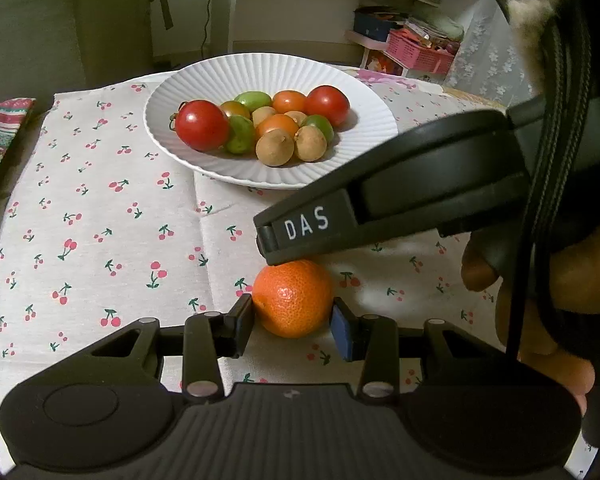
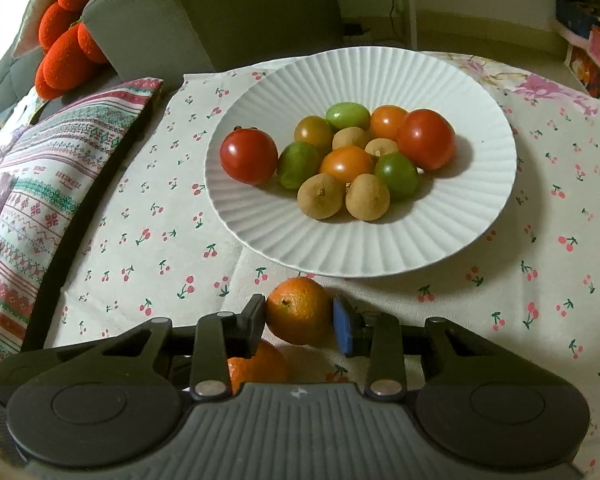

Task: Organize fruits
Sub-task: 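Grasp a tangerine with the left tool while the right tool grasps the other tangerine, then lift and carry both tangerines with both tools over the plate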

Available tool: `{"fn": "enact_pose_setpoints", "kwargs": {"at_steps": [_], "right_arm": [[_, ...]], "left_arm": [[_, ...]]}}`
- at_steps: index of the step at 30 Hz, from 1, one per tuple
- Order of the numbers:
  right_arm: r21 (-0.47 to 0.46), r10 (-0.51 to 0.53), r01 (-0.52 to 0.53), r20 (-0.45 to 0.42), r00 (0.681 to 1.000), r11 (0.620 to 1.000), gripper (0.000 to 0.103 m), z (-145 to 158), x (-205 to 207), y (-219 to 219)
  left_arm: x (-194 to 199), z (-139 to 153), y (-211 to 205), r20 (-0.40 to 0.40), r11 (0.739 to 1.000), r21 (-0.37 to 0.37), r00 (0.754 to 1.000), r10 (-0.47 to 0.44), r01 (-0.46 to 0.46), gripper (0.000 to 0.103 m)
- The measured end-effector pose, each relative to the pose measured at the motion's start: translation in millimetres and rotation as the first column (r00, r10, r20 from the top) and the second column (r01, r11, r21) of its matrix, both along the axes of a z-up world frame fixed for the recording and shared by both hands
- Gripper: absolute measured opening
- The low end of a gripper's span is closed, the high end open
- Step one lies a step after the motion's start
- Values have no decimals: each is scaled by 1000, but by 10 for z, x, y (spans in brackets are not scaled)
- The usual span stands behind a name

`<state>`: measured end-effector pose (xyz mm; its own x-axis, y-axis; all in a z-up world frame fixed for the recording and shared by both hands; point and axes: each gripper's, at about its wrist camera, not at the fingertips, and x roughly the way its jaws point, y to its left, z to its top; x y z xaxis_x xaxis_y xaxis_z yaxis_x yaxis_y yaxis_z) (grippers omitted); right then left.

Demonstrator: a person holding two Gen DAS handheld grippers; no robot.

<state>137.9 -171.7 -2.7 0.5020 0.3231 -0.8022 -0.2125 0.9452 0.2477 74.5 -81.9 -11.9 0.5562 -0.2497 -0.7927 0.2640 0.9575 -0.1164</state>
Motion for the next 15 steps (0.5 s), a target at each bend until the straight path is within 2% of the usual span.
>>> {"fn": "enact_pose_setpoints", "kwargs": {"at_steps": [9, 15], "right_arm": [[15, -5, 5, 8, 1000, 1000, 32, 91, -20, -32], [82, 28, -28, -8, 1000, 996, 32, 229, -44, -151]], "left_arm": [[-40, 91, 34, 9, 1000, -23, 1000, 2, -1, 30], [-144, 225, -14, 32, 998, -44, 999, -42, 43, 29]]}}
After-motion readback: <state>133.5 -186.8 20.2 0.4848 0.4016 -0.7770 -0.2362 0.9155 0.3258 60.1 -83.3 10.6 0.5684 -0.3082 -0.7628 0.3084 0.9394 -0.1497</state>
